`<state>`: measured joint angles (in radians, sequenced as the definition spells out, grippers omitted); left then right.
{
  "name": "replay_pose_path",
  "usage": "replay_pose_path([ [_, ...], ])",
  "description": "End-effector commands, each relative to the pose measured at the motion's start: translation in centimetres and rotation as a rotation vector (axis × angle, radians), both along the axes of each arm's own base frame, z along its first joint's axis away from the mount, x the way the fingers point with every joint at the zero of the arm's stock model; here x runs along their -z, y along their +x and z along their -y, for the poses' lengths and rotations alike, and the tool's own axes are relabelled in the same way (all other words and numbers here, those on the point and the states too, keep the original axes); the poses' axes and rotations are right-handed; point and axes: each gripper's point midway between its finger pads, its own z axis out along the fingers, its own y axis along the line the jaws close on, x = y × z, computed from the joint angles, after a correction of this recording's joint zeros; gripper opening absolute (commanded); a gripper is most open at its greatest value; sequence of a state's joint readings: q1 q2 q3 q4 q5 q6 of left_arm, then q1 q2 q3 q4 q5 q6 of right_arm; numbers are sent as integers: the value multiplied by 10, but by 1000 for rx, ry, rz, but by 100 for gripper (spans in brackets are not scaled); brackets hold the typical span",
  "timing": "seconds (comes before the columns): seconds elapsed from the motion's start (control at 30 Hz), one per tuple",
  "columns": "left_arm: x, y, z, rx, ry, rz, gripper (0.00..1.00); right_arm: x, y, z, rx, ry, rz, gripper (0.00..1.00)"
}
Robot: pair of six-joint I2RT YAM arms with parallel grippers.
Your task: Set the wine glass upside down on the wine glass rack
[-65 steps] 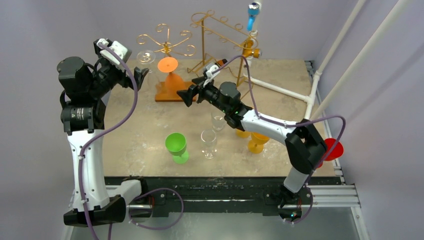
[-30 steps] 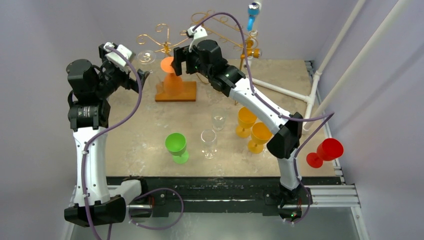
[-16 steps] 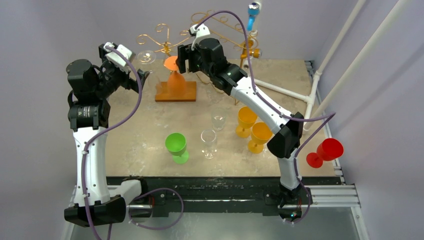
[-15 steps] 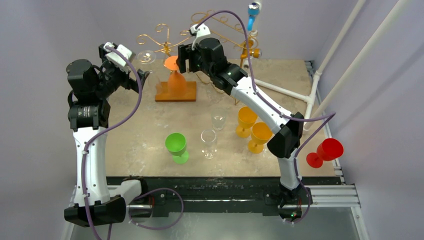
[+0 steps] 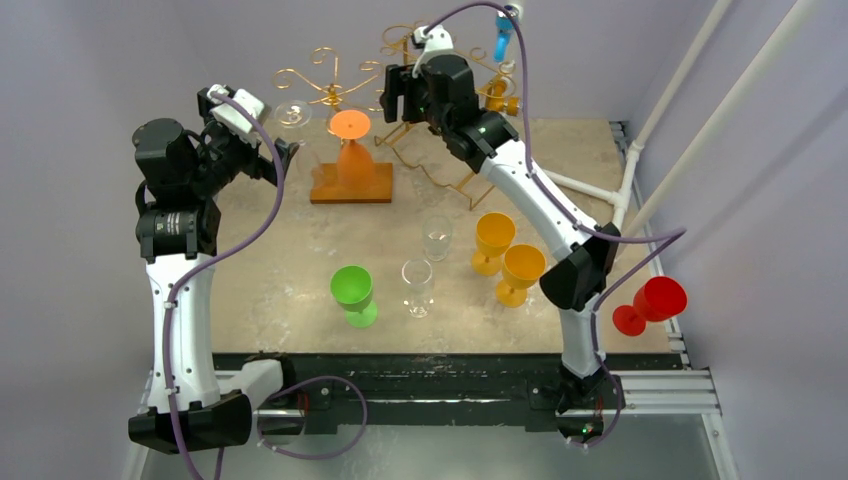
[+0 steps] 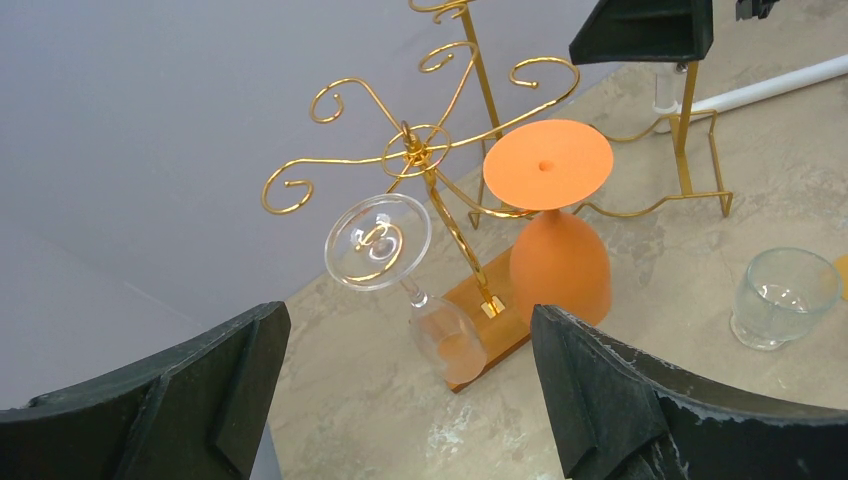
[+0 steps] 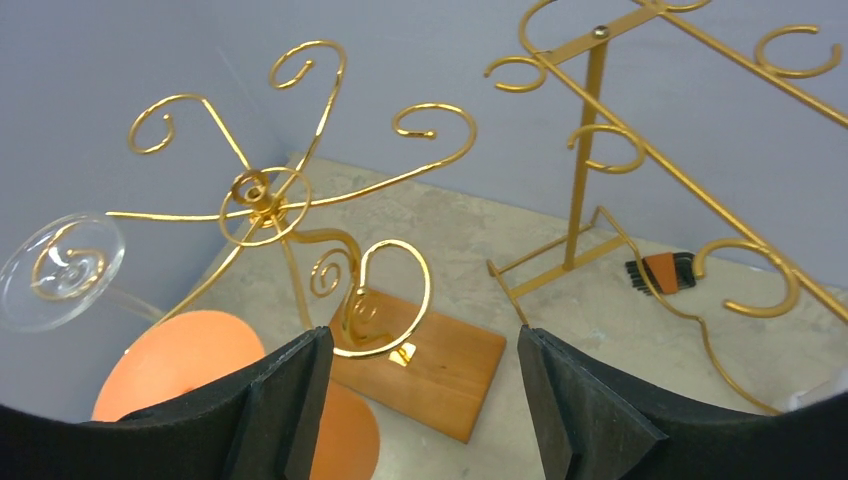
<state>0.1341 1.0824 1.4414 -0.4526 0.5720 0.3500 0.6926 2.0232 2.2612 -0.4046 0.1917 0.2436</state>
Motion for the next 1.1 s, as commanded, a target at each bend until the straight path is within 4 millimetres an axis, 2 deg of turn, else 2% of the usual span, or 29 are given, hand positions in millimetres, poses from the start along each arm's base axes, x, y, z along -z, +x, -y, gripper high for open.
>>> replay_pose_path([
  [0.0, -18, -3, 4, 15, -7, 48, 100, -35, 2, 10, 14, 73, 50, 75],
  [0.27, -12, -6, 4, 18, -2, 32, 100, -26, 18, 2, 24, 137, 46, 65],
  [0.5, -6, -8, 5, 27, 9, 12, 92, -21, 29, -2, 17, 215, 24, 58],
  [0.7, -4, -12, 7, 34, 7, -2, 85, -6, 35, -9, -3, 235, -14, 54],
  [0.83, -2, -16, 7, 31, 6, -11, 79, -1, 40, -11, -25, 280, -46, 46],
  [1.07, 0, -20, 7, 33, 18, -13, 71, 0, 32, -16, -60, 359, -70, 27],
])
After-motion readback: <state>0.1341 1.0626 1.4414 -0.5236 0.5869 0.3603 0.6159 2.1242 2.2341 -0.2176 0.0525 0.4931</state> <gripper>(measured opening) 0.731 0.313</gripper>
